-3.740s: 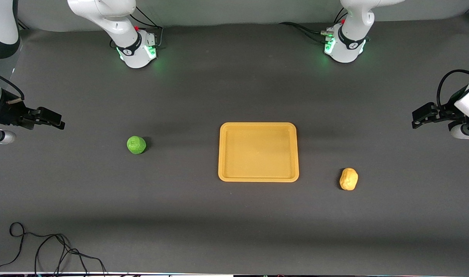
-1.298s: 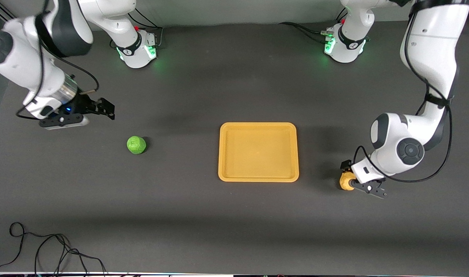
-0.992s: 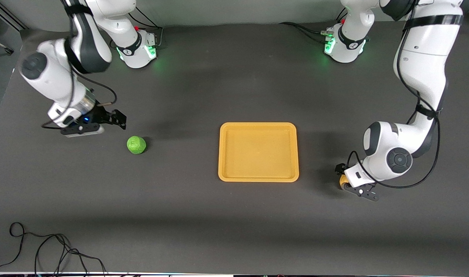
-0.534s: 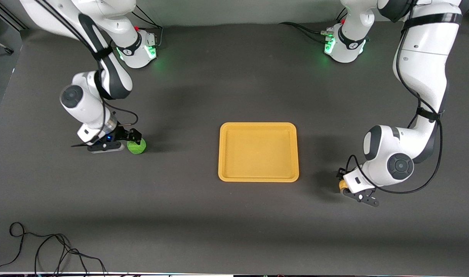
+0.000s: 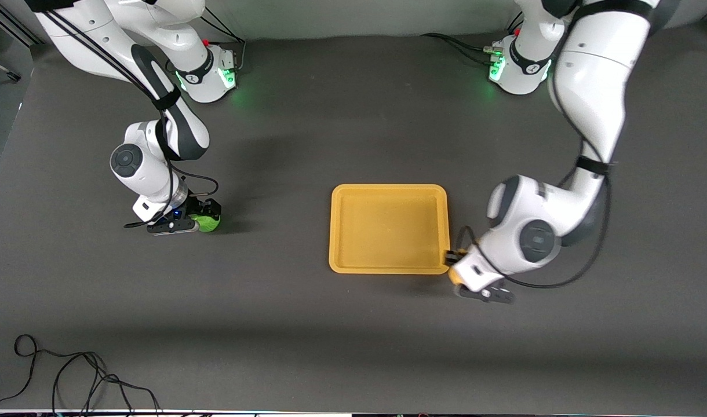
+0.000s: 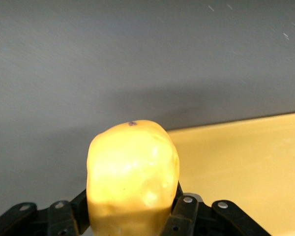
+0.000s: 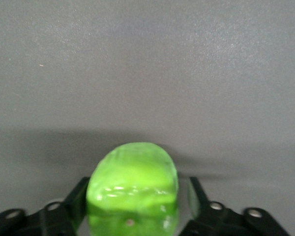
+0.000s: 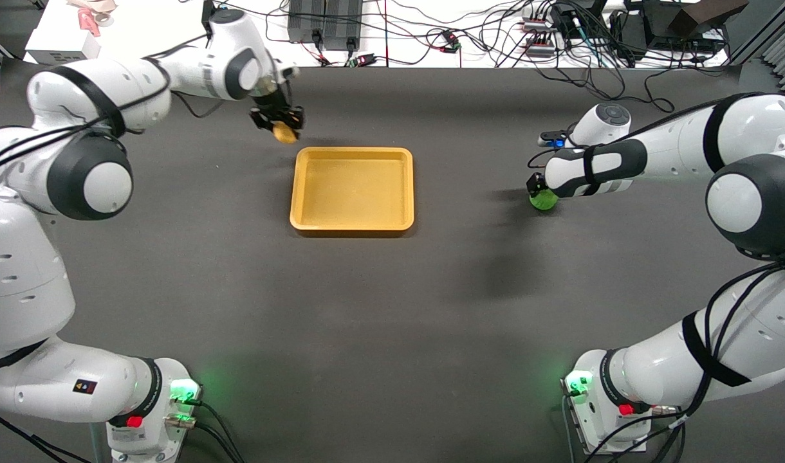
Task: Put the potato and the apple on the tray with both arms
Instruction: 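Carry the potato onto the tray with the left gripper while the right lifts apple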
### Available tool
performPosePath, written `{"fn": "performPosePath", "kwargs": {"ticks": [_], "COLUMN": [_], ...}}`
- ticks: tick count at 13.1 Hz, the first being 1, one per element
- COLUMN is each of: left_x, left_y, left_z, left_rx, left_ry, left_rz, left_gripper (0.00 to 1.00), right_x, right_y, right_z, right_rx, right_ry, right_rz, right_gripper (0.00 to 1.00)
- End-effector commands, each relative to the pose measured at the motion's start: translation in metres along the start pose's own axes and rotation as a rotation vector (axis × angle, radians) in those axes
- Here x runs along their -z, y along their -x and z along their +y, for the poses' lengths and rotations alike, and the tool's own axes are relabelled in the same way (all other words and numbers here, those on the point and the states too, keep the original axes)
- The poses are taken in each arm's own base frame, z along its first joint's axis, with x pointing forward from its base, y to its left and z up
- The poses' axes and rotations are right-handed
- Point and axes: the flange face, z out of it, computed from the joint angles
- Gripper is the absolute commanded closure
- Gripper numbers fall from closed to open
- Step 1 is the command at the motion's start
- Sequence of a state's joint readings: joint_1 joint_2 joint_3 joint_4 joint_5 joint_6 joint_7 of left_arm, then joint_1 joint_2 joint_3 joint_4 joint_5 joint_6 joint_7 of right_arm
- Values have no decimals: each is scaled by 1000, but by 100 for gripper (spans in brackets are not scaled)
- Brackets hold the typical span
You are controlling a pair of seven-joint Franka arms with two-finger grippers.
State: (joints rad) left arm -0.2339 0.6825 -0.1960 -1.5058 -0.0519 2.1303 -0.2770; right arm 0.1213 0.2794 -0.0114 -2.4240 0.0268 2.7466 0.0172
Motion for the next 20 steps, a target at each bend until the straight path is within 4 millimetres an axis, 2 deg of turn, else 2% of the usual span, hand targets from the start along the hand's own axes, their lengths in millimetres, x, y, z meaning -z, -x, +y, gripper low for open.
{"fn": "performPosePath", "kwargs": {"ticks": [1,2,4,6,8,10,12,14,15,16,17,18,19,20], "left_x": [-22,-41,-52,-60,-62,-68,-74,-72,-68,-63,-50,-34,-15,1], "left_y": [25,42,54,57,60,62,62,62,61,61,61,60,57,55], "left_z": [37,44,55,61,60,57,55,55,55,55,52,48,43,38], "left_rx": [110,98,132,124,131,138,142,144,145,146,149,148,154,167], "left_ry": [-53,-88,-107,-130,-152,-194,-213,-216,-214,-214,-220,-227,-227,-218], "left_rz": [-108,-155,-168,-166,-175,-162,-157,-161,-156,-156,-160,-168,-156,-137], "left_gripper": [46,46,46,44,34,23,20,20,20,14,7,0,0,0], "right_x": [11,21,62,126,196,258,306,334,339,346,350,351,354,349], "right_y": [-16,-23,-45,-72,-99,-115,-122,-126,-129,-132,-132,-134,-136,-137], "right_z": [-2,-1,-2,-3,-3,-6,-10,-16,-19,-30,-42,-46,-48,-64], "right_rx": [7,8,10,11,5,11,16,26,27,44,65,53,16,25], "right_ry": [-3,-4,-8,-13,-17,-17,-18,-20,-22,-23,-22,-23,-24,-24], "right_rz": [27,35,17,-34,-109,-123,-122,-98,-84,-69,-59,-56,-49,-56], "right_gripper": [47,47,47,47,47,47,47,47,47,47,47,47,47,47]}}
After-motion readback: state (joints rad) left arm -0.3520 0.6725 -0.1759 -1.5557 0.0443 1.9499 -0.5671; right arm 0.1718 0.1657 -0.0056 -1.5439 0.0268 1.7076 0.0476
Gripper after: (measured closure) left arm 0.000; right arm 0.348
